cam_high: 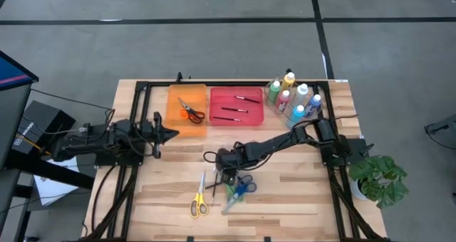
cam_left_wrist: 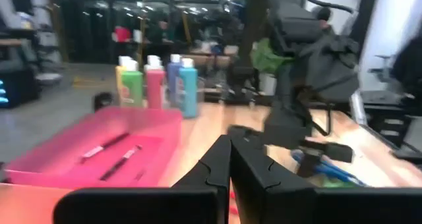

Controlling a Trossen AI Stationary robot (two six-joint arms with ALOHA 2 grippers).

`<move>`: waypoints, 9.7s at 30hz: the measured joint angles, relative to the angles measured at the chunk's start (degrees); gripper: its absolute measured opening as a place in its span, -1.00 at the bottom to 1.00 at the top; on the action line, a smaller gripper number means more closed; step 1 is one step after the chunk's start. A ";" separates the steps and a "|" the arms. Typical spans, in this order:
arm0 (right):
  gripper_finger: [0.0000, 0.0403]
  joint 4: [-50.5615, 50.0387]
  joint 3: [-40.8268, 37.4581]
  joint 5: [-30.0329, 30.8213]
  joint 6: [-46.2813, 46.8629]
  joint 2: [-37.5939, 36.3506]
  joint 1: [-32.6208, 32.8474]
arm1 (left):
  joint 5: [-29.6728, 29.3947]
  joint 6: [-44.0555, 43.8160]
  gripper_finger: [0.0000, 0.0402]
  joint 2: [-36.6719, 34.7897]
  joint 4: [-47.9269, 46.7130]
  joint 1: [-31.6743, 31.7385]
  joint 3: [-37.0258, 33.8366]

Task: Pick & Place Paint Supplies
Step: Put the black paintbrush into the pink bin

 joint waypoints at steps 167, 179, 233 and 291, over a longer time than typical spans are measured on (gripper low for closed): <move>-1.00 19.29 -7.25 7.91 -41.02 -13.65 -30.26 | -0.06 0.01 -0.99 -0.04 2.89 0.74 -0.02; -1.00 15.93 -4.13 8.08 -44.04 -10.84 -31.90 | -0.07 0.01 -0.99 -0.04 4.12 0.74 -0.02; -0.42 12.36 -4.58 -0.35 -36.45 -9.14 -33.57 | -0.05 0.03 -0.99 -0.04 4.12 0.74 -0.02; 0.16 22.96 7.60 -16.45 -47.20 9.05 10.11 | 0.06 0.01 -0.99 -0.04 -0.56 1.70 0.00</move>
